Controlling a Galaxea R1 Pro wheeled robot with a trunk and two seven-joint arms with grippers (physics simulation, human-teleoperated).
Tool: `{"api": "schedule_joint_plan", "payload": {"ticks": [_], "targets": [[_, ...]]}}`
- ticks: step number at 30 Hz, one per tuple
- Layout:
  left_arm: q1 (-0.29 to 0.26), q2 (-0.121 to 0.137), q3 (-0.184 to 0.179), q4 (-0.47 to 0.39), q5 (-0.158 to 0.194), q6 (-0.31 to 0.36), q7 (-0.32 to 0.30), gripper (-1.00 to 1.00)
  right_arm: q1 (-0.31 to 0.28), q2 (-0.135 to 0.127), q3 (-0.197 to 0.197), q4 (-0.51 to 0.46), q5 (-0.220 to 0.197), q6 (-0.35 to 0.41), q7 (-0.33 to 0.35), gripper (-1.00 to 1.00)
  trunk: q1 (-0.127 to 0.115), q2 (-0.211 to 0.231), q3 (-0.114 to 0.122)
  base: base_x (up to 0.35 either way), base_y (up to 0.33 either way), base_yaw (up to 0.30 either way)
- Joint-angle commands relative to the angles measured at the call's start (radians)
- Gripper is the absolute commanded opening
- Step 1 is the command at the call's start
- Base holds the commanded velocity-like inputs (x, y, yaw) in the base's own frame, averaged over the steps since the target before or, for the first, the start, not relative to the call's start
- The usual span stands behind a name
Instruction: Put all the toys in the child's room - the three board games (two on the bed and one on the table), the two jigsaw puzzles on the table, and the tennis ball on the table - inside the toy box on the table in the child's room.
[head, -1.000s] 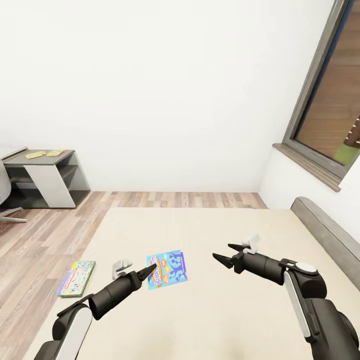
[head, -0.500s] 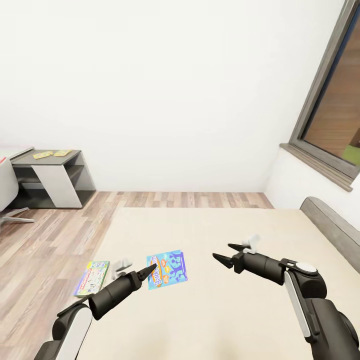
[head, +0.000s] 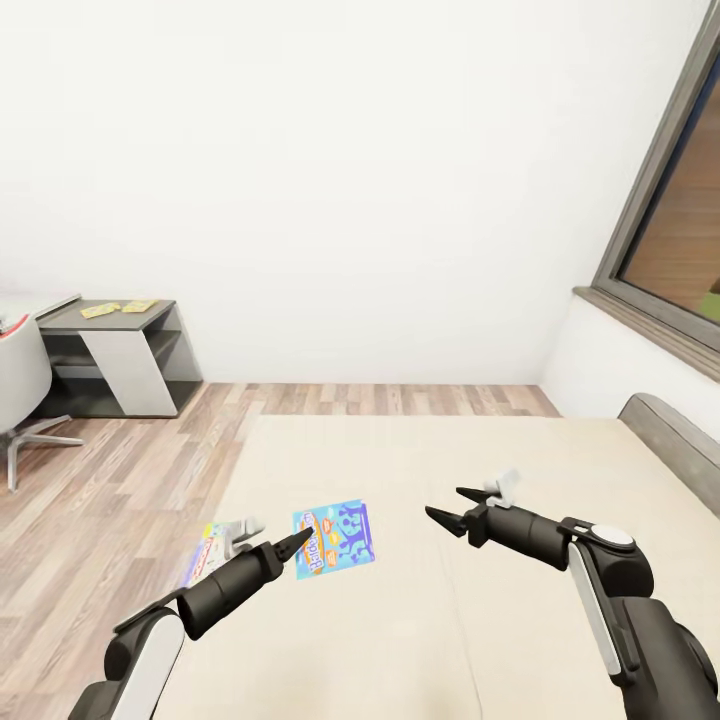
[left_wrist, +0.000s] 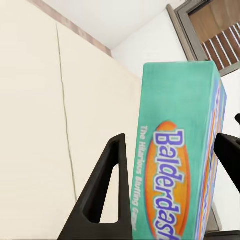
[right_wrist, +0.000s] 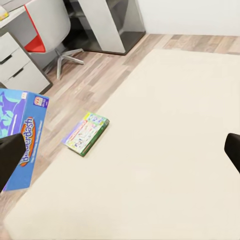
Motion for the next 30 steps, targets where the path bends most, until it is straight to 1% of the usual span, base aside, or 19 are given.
{"api": "schedule_joint_plan", "payload": {"ticks": [1,6,10,30], "targets": [[-0.001,0.0,0.001,0.0,0.01,0.008,0.0,-1.0,-0.001,0.0,-0.001,0.0,0.001,0.007,0.004,1.0,0.001,-0.002,-0.002,0.0,0.266,0.0],[-0.001,0.0,0.001,0.0,0.009,0.008,0.0,-1.0,-0.001,0.0,-0.001,-0.001,0.001,0.007,0.004,1.0,0.001,-0.002,-0.002,0.0,0.211,0.0],[-0.001,0.0,0.001,0.0,0.009,0.008,0.0,-1.0,-0.001,0.0,-0.001,-0.001,0.001,0.007,0.004,1.0,0.001,-0.002,-0.002,0.0,0.106,0.0],[-0.001,0.0,0.0,0.0,0.009,0.008,0.0,-1.0,0.0,0.0,-0.001,-0.001,0.001,0.007,0.004,1.0,0.001,-0.002,-0.002,0.0,0.029,0.0]]}}
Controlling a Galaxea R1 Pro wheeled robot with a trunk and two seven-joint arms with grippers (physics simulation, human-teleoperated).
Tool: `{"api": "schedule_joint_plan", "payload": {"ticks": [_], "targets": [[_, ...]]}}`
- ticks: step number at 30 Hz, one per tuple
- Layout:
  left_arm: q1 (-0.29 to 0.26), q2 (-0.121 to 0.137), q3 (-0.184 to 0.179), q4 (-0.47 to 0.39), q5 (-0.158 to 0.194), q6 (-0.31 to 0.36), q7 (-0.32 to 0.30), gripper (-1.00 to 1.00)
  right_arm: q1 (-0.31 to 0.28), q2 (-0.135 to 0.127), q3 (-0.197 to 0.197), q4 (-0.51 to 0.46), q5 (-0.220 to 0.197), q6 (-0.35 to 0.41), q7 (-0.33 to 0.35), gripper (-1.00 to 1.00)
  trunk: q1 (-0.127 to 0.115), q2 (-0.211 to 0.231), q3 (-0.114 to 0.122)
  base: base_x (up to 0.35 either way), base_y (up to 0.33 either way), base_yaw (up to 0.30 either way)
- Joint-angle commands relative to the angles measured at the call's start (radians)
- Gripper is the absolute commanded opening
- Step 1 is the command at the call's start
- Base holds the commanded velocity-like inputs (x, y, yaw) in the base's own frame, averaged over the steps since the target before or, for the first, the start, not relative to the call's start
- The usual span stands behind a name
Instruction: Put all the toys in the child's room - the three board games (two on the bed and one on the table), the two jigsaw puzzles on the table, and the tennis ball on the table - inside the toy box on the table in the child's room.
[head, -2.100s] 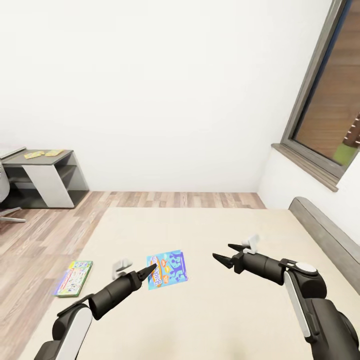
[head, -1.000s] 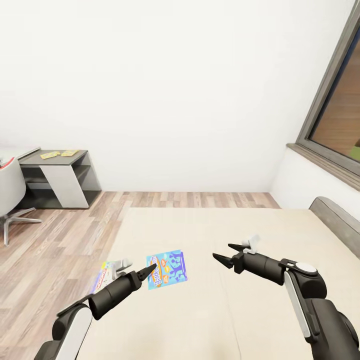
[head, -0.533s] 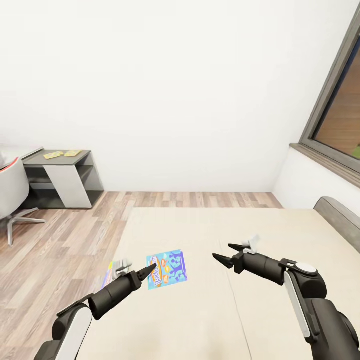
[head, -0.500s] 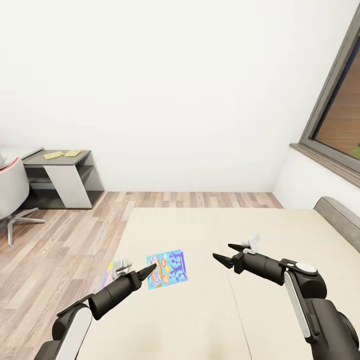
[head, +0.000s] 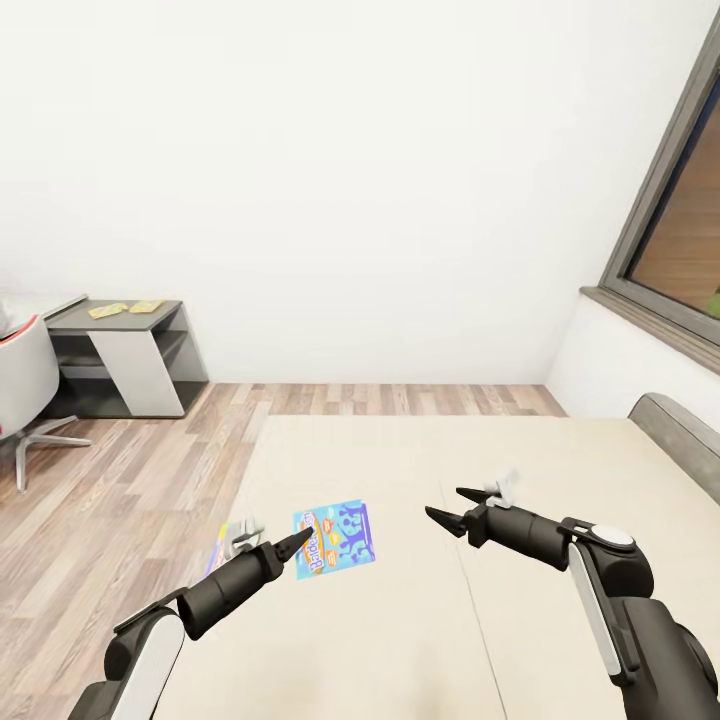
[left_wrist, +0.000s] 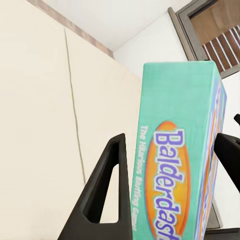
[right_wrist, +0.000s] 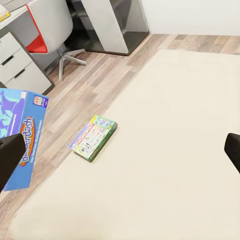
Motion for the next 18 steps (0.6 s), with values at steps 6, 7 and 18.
{"api": "schedule_joint_plan", "payload": {"ticks": [6,7,18], "targets": [[-0.001,0.0,0.001,0.0,0.006,0.007,0.0,-1.0,-0.001,0.0,-0.001,-0.001,0.0,0.007,0.004,1.0,0.001,-0.002,-0.002,0.0,0.152,0.0],[-0.001,0.0,0.001,0.0,0.006,0.007,0.0,-1.0,-0.001,0.0,-0.001,-0.001,0.0,0.007,0.004,1.0,0.001,-0.002,-0.002,0.0,0.203,0.0],[-0.001,0.0,0.001,0.0,0.006,0.007,0.0,-1.0,-0.001,0.0,-0.002,-0.001,0.0,0.007,0.004,1.0,0.001,-0.002,-0.002,0.0,0.241,0.0]]}}
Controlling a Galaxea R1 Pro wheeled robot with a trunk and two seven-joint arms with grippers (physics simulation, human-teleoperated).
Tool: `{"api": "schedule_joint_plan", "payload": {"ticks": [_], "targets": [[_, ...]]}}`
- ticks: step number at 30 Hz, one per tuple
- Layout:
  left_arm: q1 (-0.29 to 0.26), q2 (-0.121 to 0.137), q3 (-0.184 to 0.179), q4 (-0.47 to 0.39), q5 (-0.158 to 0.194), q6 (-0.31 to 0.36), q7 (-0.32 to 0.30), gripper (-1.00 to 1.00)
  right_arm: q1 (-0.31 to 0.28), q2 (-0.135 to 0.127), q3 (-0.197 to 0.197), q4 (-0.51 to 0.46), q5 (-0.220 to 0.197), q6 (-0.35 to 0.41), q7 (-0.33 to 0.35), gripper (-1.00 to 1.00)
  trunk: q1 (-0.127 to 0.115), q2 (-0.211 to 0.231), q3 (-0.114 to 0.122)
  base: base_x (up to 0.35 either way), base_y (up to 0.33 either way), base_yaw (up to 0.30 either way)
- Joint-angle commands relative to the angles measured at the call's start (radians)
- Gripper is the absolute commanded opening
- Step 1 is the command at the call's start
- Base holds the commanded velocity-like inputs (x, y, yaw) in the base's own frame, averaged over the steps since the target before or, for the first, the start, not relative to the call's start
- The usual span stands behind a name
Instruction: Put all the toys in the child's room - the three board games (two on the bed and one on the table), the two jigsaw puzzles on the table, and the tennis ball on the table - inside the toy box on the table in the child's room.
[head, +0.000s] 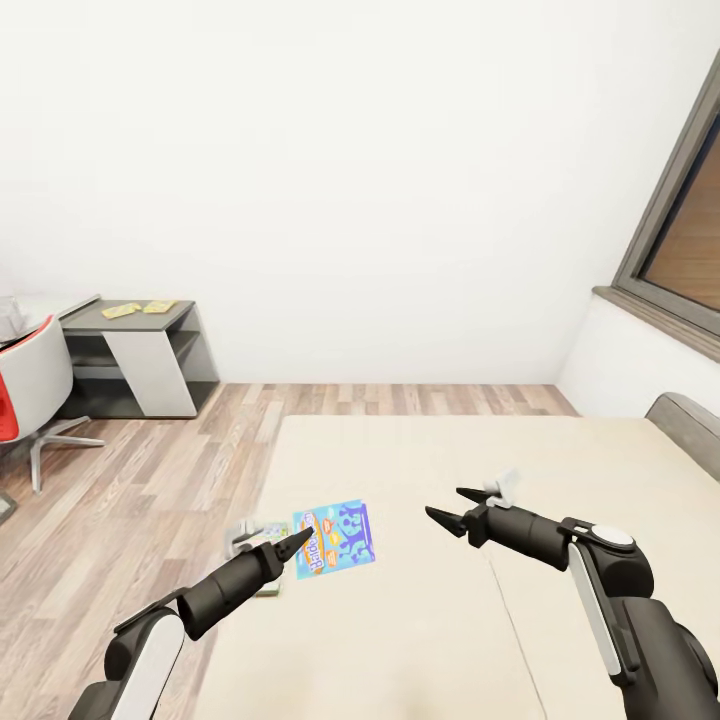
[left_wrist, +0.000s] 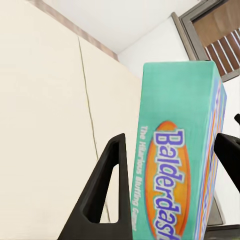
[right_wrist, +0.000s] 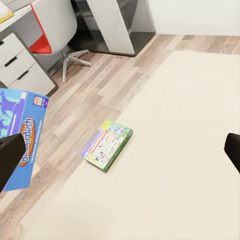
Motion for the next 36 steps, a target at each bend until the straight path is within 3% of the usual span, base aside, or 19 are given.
{"api": "schedule_joint_plan", "payload": {"ticks": [1,36], "targets": [[-0.001,0.0,0.001,0.0,0.008,0.007,0.0,-1.0,-0.001,0.0,-0.001,-0.001,0.0,0.007,0.004,1.0,0.001,-0.002,-0.002,0.0,0.258,0.0],[-0.001,0.0,0.004,0.0,0.008,0.007,0.0,-1.0,-0.001,0.0,-0.002,-0.001,0.0,0.007,0.004,1.0,0.001,-0.002,-0.002,0.0,0.265,0.0]]}}
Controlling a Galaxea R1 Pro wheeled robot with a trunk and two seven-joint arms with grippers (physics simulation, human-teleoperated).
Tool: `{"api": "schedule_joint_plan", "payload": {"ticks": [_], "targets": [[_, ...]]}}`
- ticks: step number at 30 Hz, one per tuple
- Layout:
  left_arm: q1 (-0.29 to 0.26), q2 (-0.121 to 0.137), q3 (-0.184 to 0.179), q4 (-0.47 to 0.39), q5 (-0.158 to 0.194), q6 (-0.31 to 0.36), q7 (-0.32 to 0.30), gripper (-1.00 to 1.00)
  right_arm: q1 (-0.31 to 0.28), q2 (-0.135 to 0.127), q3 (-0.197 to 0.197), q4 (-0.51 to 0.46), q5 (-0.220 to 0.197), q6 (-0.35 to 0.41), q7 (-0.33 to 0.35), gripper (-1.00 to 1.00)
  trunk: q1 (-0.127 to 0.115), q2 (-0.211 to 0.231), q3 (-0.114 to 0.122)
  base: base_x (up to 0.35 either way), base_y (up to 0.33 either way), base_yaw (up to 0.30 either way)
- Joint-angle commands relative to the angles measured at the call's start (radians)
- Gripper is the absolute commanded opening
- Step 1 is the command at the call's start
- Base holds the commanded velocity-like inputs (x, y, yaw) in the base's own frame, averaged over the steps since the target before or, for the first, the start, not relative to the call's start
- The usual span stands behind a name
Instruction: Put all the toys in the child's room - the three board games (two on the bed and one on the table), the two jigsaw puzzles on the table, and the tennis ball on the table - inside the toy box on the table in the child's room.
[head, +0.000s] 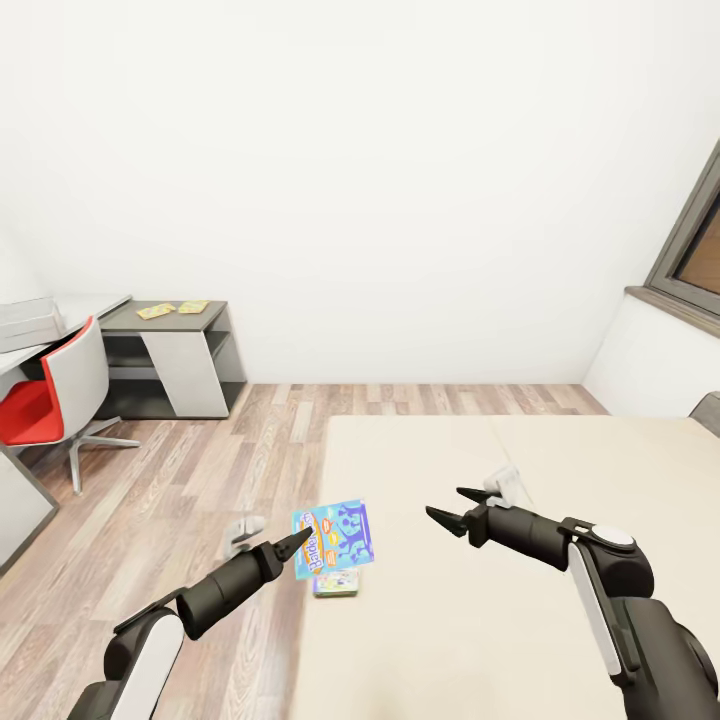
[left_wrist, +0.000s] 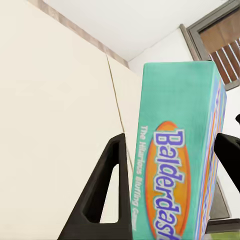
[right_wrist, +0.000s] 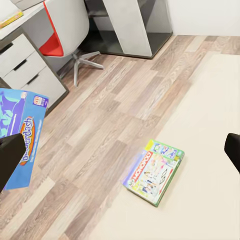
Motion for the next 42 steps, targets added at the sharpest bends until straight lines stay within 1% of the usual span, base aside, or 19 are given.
{"api": "schedule_joint_plan", "payload": {"ticks": [1,42], "targets": [[-0.001,0.0,0.001,0.0,0.01,0.008,-0.001,-1.0,-0.001,0.0,-0.001,-0.001,0.0,0.007,0.004,1.0,0.001,-0.002,-0.002,0.0,0.267,0.0],[-0.001,0.0,0.002,0.0,0.01,0.008,-0.001,-1.0,-0.001,-0.003,-0.001,-0.001,0.0,0.008,0.004,1.0,0.001,-0.002,-0.002,0.0,0.267,0.0]]}}
